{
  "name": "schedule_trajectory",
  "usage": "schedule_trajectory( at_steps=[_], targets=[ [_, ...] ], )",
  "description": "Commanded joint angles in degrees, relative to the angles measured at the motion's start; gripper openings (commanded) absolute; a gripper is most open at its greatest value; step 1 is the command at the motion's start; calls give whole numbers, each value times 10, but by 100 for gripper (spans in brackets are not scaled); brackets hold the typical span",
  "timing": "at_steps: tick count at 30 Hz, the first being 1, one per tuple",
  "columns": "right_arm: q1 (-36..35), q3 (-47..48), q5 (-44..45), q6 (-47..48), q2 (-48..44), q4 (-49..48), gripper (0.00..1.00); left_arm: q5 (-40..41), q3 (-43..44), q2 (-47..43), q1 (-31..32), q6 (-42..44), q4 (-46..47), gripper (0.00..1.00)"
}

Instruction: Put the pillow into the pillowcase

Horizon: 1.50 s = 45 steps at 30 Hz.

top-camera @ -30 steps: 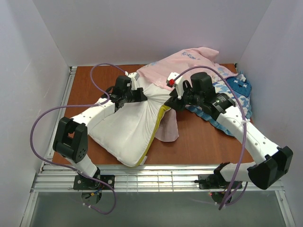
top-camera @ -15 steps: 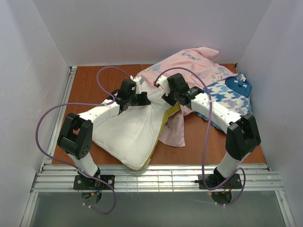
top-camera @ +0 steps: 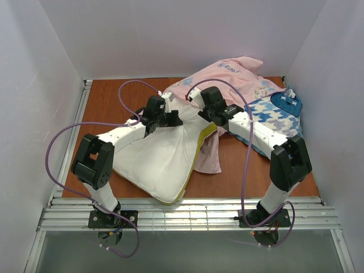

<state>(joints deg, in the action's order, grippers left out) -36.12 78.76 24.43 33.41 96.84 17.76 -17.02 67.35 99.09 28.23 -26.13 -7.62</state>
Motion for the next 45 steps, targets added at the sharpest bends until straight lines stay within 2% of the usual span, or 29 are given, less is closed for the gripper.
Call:
schedule_trajectory(
  at_steps=[1,2,4,7,8,9,14,16,18,20,24,28,31,34,37,40,42,45],
  targets=[
    [12,5,29,12,5,-33,10,6,26,-14,0,-4,26,0],
    [13,11,13,8,1,-22,2,7,26,-14,-1,-3,26,0],
    [12,26,-17,-7,-10,0,1,5,28,-14,-1,-3,26,0],
    [5,57,-134,-40,-32,67,1,-22,33,-18,-9,-30,38,0],
    [0,60,-214,-47,-42,84,1,-31,37,-19,-12,-42,40,0],
    [-6,60,-257,-51,-59,107,1,-37,41,-21,-19,-62,42,0],
    [-103,49,-439,-98,-88,153,1,-76,62,-35,-34,-109,45,0],
    [-149,36,-459,-107,-94,153,1,-85,60,-44,-40,-124,46,0],
    [-166,32,-490,-124,-95,150,1,-108,48,-59,-59,-150,53,0],
    [-166,40,-514,-136,-90,148,1,-124,38,-72,-88,-168,55,0],
    [-163,100,-506,-128,-75,139,1,-160,3,-136,-140,-208,67,0],
    [-158,175,-590,-165,-52,127,1,-148,15,-209,-157,-157,31,0],
    [-158,181,-630,-212,-46,94,1,-145,15,-240,-161,-115,-12,0],
    [-153,190,-654,-239,-44,74,1,-138,-7,-253,-158,-88,-12,0],
    [-153,171,-663,-244,-32,62,1,-119,-36,-235,-157,-89,19,0],
    [-158,132,-713,-261,-32,65,1,-116,-49,-199,-157,-98,92,0],
    [-157,82,-726,-253,-50,69,1,-95,-47,-181,-152,-82,107,0],
    [-150,27,-715,-237,-82,92,1,-66,-60,-166,-142,-9,91,0]
  ],
)
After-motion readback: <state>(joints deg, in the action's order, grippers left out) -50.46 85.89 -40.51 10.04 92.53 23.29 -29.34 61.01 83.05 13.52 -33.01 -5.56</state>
